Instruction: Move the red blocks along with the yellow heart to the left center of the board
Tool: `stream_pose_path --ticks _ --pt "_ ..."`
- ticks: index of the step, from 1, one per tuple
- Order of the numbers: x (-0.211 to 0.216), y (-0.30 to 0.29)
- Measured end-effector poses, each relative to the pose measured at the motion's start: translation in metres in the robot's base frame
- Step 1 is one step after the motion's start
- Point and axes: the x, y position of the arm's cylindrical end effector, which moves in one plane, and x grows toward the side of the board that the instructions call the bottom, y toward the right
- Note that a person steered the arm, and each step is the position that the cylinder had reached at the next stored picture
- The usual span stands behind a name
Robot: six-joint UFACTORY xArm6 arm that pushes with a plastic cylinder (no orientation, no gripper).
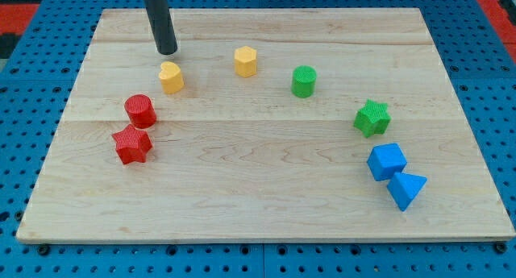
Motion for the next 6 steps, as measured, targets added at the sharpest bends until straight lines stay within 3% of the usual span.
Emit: stream_pose_path --ticks 6 --pt "0.0002 -0.0054"
